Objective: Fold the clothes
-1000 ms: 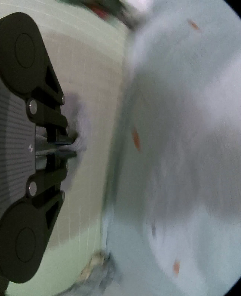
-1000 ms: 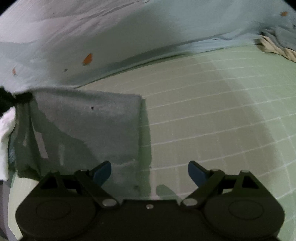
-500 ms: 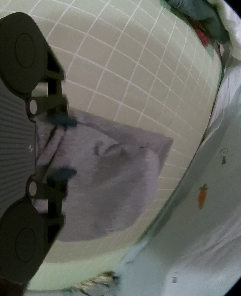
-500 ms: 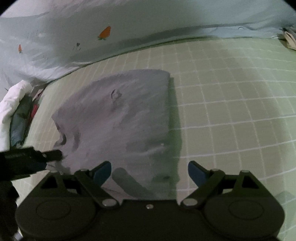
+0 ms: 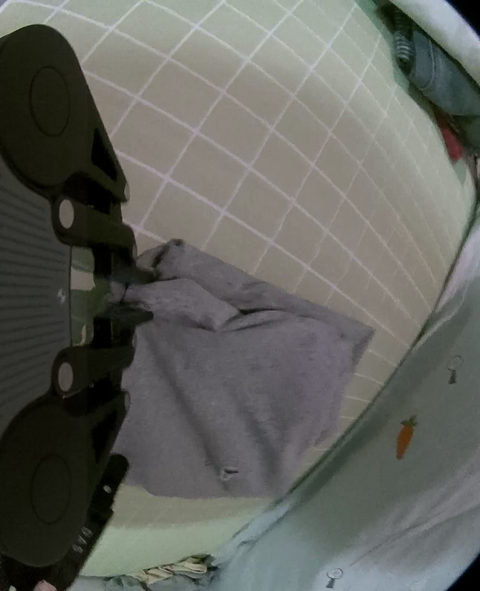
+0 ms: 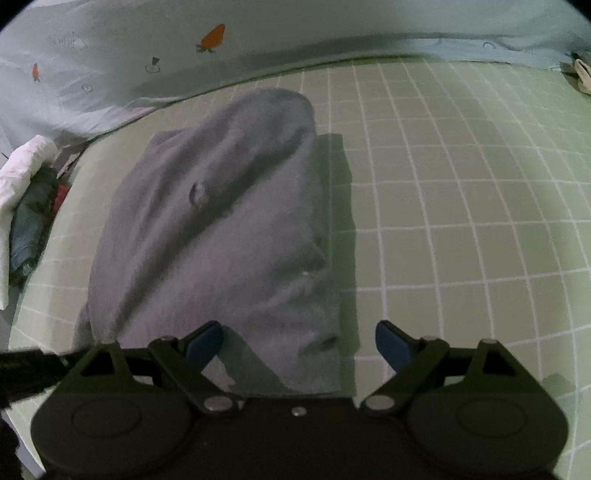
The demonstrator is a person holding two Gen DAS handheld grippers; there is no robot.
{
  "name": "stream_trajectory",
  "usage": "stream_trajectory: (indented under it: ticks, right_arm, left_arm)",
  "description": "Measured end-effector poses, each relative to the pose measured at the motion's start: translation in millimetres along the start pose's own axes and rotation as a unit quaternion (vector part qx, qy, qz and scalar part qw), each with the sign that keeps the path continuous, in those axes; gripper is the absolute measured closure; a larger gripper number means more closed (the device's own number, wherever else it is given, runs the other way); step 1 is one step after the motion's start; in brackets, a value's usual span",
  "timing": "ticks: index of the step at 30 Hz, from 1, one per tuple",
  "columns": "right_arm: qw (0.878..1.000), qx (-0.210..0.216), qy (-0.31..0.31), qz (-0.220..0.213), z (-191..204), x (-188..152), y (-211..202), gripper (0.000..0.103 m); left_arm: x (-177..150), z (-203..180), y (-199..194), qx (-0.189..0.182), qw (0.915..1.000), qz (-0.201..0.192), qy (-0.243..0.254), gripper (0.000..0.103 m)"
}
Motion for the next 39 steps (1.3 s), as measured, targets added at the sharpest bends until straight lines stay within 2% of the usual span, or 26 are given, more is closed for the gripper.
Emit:
stream_trajectory:
  ticks: [1, 3, 4, 10, 13, 14, 16, 17, 18, 19, 21, 26, 28, 29, 31, 33, 35, 39]
  right_arm:
    - [1.0, -0.001, -0.001, -0.002, -0.1, 0.9, -0.6, 0.012]
    - [1.0, -0.002, 0.0, -0.006, -0.6, 3.2, -1.1, 0.012]
    - [1.0, -0.004, 0.003, -0.008, -2.0, 4.9, -1.3, 0.012]
    - [0.999, -0.019, 0.011, -0.028, -9.3, 22.8, 0.6, 0.01]
    - [0.999, -0.031, 0.011, -0.04, -12.1, 34.1, 3.8, 0.009]
    - [0.998, -0.034, 0.012, -0.044, -12.8, 37.8, 4.9, 0.009]
    - [0.998, -0.044, 0.017, -0.049, -15.2, 44.7, 7.4, 0.009]
    - [0.997, -0.047, 0.02, -0.05, -15.9, 47.9, 8.4, 0.009]
    - [0.997, -0.05, 0.024, -0.052, -16.6, 51.0, 9.4, 0.009]
    - [0.997, -0.052, 0.026, -0.055, -16.7, 53.3, 10.0, 0.009]
    - [0.996, -0.057, 0.028, -0.059, -17.4, 56.8, 10.4, 0.009]
    - [0.995, -0.067, 0.029, -0.065, -18.9, 61.6, 11.0, 0.009]
    - [0.995, -0.065, 0.033, -0.062, -18.4, 60.2, 13.0, 0.009]
    - [0.996, -0.064, 0.034, -0.06, -18.3, 59.6, 14.0, 0.009]
    - [0.996, -0.064, 0.036, -0.057, -16.2, 59.9, 16.0, 0.009]
    - [0.996, -0.059, 0.038, -0.055, -15.4, 59.8, 15.6, 0.009]
    - [0.996, -0.052, 0.043, -0.053, -14.0, 60.4, 16.9, 0.008]
    - [0.997, -0.037, 0.046, -0.042, -7.9, 61.3, 25.8, 0.007]
  left_arm:
    - [5.7, -1.8, -3.6, 0.0, 0.9999, -0.008, 0.009, 0.068]
    - [20.3, -3.6, -10.4, 0.006, 0.9992, -0.032, 0.025, 0.051]
    - [29.6, -4.5, -10.8, 0.004, 0.9987, -0.042, 0.029, 0.049]
    - [82.0, -21.7, 8.4, -0.022, 0.9952, -0.072, 0.063, 0.048]
    - [101.5, -34.7, 36.5, -0.047, 0.9942, -0.059, 0.077, 0.05]
    - [106.5, -39.4, 49.2, -0.059, 0.9937, -0.049, 0.081, 0.052]
    - [110.5, -45.9, 66.1, -0.072, 0.9924, -0.036, 0.093, 0.065]
    - [112.0, -46.4, 72.6, -0.068, 0.9925, -0.033, 0.096, 0.075]
    - [113.6, -46.7, 79.1, -0.064, 0.9927, -0.03, 0.098, 0.092]
    - [115.2, -47.1, 85.6, -0.059, 0.9929, -0.027, 0.1, 0.1]
    - [120.4, -47.7, 82.5, -0.058, 0.9926, -0.044, 0.098, 0.101]
    - [142.6, -50.1, 41.5, -0.06, 0.9844, -0.131, 0.102, 0.101]
    - [139.9, -42.9, 43.5, -0.054, 0.9863, -0.122, 0.097, 0.1]
    - [138.2, -39.2, 45.0, -0.051, 0.9874, -0.116, 0.094, 0.098]
    - [134.8, -31.7, 47.8, -0.045, 0.9893, -0.106, 0.089, 0.08]
    - [131.4, -24.2, 50.6, -0.039, 0.9911, -0.095, 0.085, 0.041]
    - [128.0, -16.7, 53.3, -0.033, 0.9927, -0.084, 0.08, 0.029]
    - [106.2, -14.5, 68.2, -0.038, 0.9949, -0.038, 0.085, 0.026]
Point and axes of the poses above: each gripper's, at about its wrist camera, not at the fingertips, and y roughly the way its jaws point, z to its left, x to its top, the point moved 10 cm from there along y, roughly the way its jaws point, and after that the axes turned 5 degrees about -x, right-handed, at the moved point
